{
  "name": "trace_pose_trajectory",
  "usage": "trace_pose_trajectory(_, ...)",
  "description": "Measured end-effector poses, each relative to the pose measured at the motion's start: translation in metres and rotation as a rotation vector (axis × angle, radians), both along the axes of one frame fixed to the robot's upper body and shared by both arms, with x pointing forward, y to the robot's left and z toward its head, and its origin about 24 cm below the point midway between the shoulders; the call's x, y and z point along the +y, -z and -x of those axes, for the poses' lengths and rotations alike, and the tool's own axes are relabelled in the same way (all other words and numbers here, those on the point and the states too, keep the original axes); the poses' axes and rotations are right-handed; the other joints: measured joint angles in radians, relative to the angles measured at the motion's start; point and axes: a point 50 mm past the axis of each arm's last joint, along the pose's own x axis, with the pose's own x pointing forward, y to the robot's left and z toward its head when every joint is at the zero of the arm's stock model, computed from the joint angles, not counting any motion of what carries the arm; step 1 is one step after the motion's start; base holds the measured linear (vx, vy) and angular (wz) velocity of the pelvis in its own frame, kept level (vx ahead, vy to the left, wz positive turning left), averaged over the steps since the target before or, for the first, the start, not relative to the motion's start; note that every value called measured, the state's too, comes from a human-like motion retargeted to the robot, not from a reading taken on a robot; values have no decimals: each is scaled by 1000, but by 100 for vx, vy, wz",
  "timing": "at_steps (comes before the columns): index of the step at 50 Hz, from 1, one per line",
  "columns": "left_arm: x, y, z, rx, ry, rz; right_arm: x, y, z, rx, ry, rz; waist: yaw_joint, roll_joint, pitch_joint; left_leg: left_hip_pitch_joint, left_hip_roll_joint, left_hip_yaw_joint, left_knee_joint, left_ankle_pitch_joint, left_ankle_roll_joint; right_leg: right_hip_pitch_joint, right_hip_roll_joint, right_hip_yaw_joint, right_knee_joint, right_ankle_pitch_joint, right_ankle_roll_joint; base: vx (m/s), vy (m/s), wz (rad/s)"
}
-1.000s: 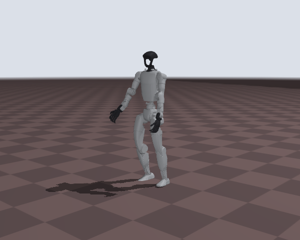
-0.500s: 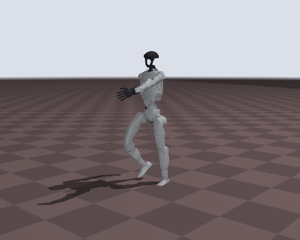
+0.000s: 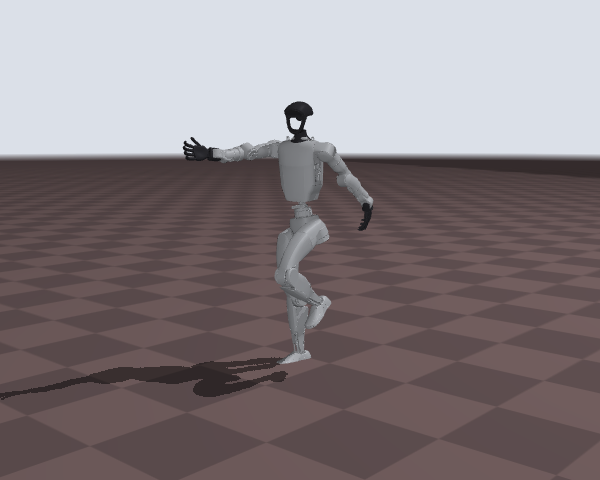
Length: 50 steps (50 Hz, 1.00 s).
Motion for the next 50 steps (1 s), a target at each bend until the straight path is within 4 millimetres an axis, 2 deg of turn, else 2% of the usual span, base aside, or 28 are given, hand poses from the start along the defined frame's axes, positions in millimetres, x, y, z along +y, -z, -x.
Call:
trace_pose_trajectory(2, -2, 20, -25, -79, 16, 11, 10, 34, -2, 71, -33, -2, -20, -1, -24, 99, -33, -3, -163, 29, -28, -6, 2, 1, 0, -5, -1, 2, 2, -9)
trace_pose_trajectory(5, -4, 59, -93, -264, 79, 11, 29, 115, 7, 252, -110, -10, -15, -12, -24, 386, -72, 38, -586, 134, -88, 19, -7, 42, 0, -10, -1, 10, 7, -77)
trace_pose_trajectory(7, 0, 84, -164, -426, 161, -45, 40, 183, 28, 429, -180, 0, 11, -6, 25, 701, -117, 90, -1042, 223, -120, 65, -11, 82, 30, -23, 6, 18, 12, -120)
trace_pose_trajectory(9, 7, 96, -258, -638, 223, -188, 43, 249, 63, 617, -234, 17, 13, 38, 92, 1049, -166, 127, -1521, 207, -136, 128, 16, 98, 72, -44, 17, 19, 20, -61)
trace_pose_trajectory(10, 9, 94, -310, -767, 225, -281, 42, 279, 86, 705, -246, 27, -6, 71, 121, 1199, -184, 132, -1728, 174, -138, 156, 40, 89, 95, -55, 18, 9, 27, 68)
trace_pose_trajectory(11, 8, 86, -360, -901, 177, -340, 37, 311, 116, 832, -266, 66, -61, 110, 125, 1262, -173, 114, -1839, 169, -160, 142, 70, 56, 152, -59, -4, 0, 28, 138)
trace_pose_trajectory(12, 4, 73, -408, -1024, 147, -370, 32, 341, 150, 964, -304, 99, -117, 148, 120, 1305, -158, 97, -1936, 174, -187, 91, 97, 25, 260, -64, -29, -12, 28, 190)
trace_pose_trajectory(13, -2, 56, -451, -1132, 169, -352, 28, 369, 191, 1105, -372, 120, -175, 187, 96, 1306, -132, 82, -2006, 203, -225, -36, 119, -2, 468, -70, -60, -18, 23, 169)
trace_pose_trajectory(15, -8, 4, -533, -1347, 271, -326, 23, 411, 280, 1388, -518, 96, -265, 212, 36, 1257, -116, 50, -2098, 260, -263, -381, 110, -2, 953, -6, -72, -19, 13, 130)
trace_pose_trajectory(16, -6, -29, -569, -1459, 312, -351, 21, 423, 326, 1514, -560, 42, -310, 214, 51, 1261, -109, 23, -2098, 264, -271, -478, 92, -5, 1135, 15, -68, -9, 7, 124)
trace_pose_trajectory(18, -3, -107, -628, -1666, 382, -425, 17, 431, 416, 1740, -615, -90, -391, 212, 93, 1282, -104, -19, -2098, 273, -268, -632, 17, -31, 1475, -21, -93, -1, 7, 120)
trace_pose_trajectory(20, 2, -189, -665, -1844, 420, -519, 13, 422, 494, 1927, -641, -210, -442, 212, 128, 1290, -108, -39, -2098, 280, -237, -763, -79, -48, 1764, -114, -152, -1, 10, 63)
trace_pose_trajectory(22, 8, -261, -681, -1982, 424, -609, 12, 405, 555, 2065, -663, -307, -462, 224, 138, 1276, -100, -40, -2098, 286, -211, -887, -80, -20, 1960, -170, -176, -1, 8, -7)
trace_pose_trajectory(24, 15, -315, -683, -2077, 420, -690, 12, 384, 602, 2157, -652, -407, -466, 240, 139, 1268, -84, -26, -2098, 290, -203, -969, -21, 3, 2077, -199, -175, 3, 4, -45)
trace_pose_trajectory(25, 19, -337, -682, -2111, 417, -728, 11, 373, 622, 2192, -630, -456, -466, 246, 140, 1268, -77, -16, -2098, 291, -201, -996, 13, 11, 2117, -208, -172, 6, 2, -52)
trace_pose_trajectory(27, 24, -361, -679, -2137, 426, -783, 9, 356, 648, 2235, -552, -534, -464, 250, 136, 1268, -74, 2, -2098, 290, -203, -1015, 62, 20, 2147, -210, -161, 7, 1, -46)
trace_pose_trajectory(28, 25, -366, -678, -2139, 437, -796, 8, 349, 657, 2250, -512, -564, -462, 250, 129, 1267, -77, 8, -2098, 289, -206, -1013, 75, 22, 2144, -206, -157, 7, 1, -37)
trace_pose_trajectory(30, 26, -363, -678, -2126, 459, -791, 6, 343, 665, 2256, -448, -601, -455, 244, 110, 1260, -89, 18, -2098, 285, -212, -992, 77, 23, 2102, -187, -153, 6, 1, -30)
trace_pose_trajectory(32, 23, -338, -680, -2087, 473, -739, 8, 348, 659, 2233, -431, -600, -440, 237, 85, 1250, -104, 21, -2098, 278, -213, -936, 67, 20, 1994, -154, -141, 2, 0, -11)
trace_pose_trajectory(35, 14, -269, -679, -1978, 463, -619, 13, 371, 627, 2150, -450, -537, -411, 230, 50, 1239, -123, 18, -2098, 263, -213, -787, 75, 13, 1710, -128, -97, 2, -1, 2)
trace_pose_trajectory(38, 3, -166, -655, -1791, 405, -479, 15, 404, 560, 2012, -450, -409, -367, 211, 47, 1270, -154, 13, -2098, 256, -217, -498, 57, -18, 1190, -91, -67, 11, -5, -1)
trace_pose_trajectory(40, -3, -95, -620, -1621, 346, -410, 14, 422, 497, 1898, -420, -300, -313, 184, 61, 1308, -188, 21, -2098, 257, -224, -238, 44, -50, 738, -99, -47, 14, -11, -50)
trace_pose_trajectory(42, -5, -28, -568, -1430, 339, -363, 14, 430, 414, 1739, -387, -173, -214, 141, 75, 1327, -232, 61, -2084, 266, -204, -24, 36, -46, 360, -138, -4, 9, -20, -142)
trace_pose_trajectory(43, -5, 2, -535, -1327, 368, -333, 16, 428, 368, 1639, -373, -116, -149, 113, 79, 1314, -252, 95, -2041, 269, -179, 46, 25, -24, 221, -123, 21, 1, -27, -201)
trace_pose_trajectory(45, -6, 55, -452, -1072, 475, -210, 25, 409, 275, 1426, -380, -44, -18, 35, 84, 1194, -275, 184, -1813, 275, -142, 116, -31, 42, 22, -29, 62, -9, -30, -192)
trace_pose_trajectory(47, -5, 87, -358, -830, 437, -59, 29, 365, 183, 1189, -380, 20, 32, -13, 31, 803, -148, 209, -1206, 238, -137, 31, -49, 78, 0, 11, 60, -20, -22, -62)
trace_pose_trajectory(48, -6, 95, -314, -743, 366, -38, 27, 332, 139, 1045, -342, 54, 47, -7, 24, 645, -76, 186, -942, 217, -133, 14, -35, 85, 0, 15, 60, -14, -11, -22)
trace_pose_trajectory(50, -9, 96, -227, -575, 220, -43, 22, 250, 66, 745, -247, 107, 75, 14, 58, 435, 31, 144, -517, 97, -103, 32, -19, 89, 0, 12, 57, -4, -6, -20)
